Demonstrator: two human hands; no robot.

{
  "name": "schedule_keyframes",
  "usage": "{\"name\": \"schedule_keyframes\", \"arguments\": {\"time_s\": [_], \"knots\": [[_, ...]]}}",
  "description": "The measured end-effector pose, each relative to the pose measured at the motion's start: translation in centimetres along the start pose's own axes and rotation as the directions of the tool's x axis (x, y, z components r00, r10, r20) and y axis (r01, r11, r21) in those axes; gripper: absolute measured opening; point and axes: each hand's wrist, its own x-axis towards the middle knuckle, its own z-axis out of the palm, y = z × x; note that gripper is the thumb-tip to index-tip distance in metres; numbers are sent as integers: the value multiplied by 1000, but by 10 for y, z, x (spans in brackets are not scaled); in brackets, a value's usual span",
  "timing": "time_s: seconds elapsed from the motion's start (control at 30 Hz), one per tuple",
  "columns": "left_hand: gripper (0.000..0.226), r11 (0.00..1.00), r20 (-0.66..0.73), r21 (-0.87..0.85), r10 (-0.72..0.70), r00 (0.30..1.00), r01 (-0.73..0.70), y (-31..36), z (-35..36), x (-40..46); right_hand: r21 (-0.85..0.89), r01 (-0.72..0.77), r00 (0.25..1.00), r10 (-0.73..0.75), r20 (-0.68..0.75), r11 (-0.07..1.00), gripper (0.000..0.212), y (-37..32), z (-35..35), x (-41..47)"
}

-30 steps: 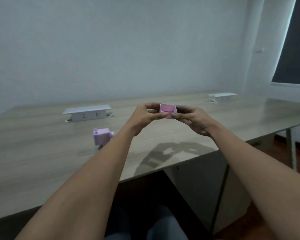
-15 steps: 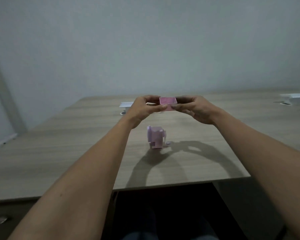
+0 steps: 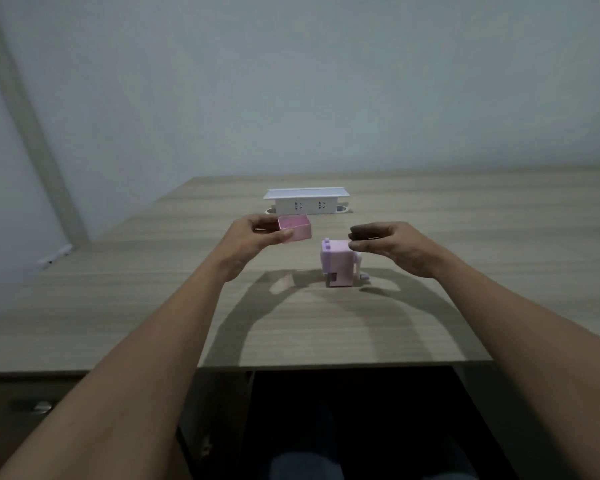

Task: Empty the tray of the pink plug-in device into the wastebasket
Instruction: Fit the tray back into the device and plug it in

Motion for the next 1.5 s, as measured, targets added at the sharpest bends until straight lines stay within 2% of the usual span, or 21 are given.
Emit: {"name": "schedule_keyframes", "arguments": {"time_s": [0.17, 0.37, 0.5, 1.07, 1.4, 1.5], "knots": [[50, 995, -4, 7, -98, 995, 98, -32, 0, -13, -37, -15, 1000, 15, -3, 999, 61, 8, 7, -1], [32, 978, 78, 50, -206, 975, 203, -44, 8, -23, -59, 1, 1000, 0, 24, 998, 63, 14, 11, -1], [36, 970, 110, 26, -245, 963, 243, -47, 15, -23, -46, 41, 999, -39, 34, 998, 56, 18, 15, -1], [45, 981, 196, 8, -192, 962, 194, -47, 50, -15, -13, 59, 997, -59, 48, 998, 52, 23, 14, 0], [41, 973, 258, 164, -202, 945, 163, -32, 71, -8, 6, 56, 997, -56, 45, 998, 57, 26, 12, 0], [41, 977, 271, 140, -196, 942, 162, -31, 70, -8, 51, 21, 998, -23, 55, 998, 54, 31, 13, -1]]}}
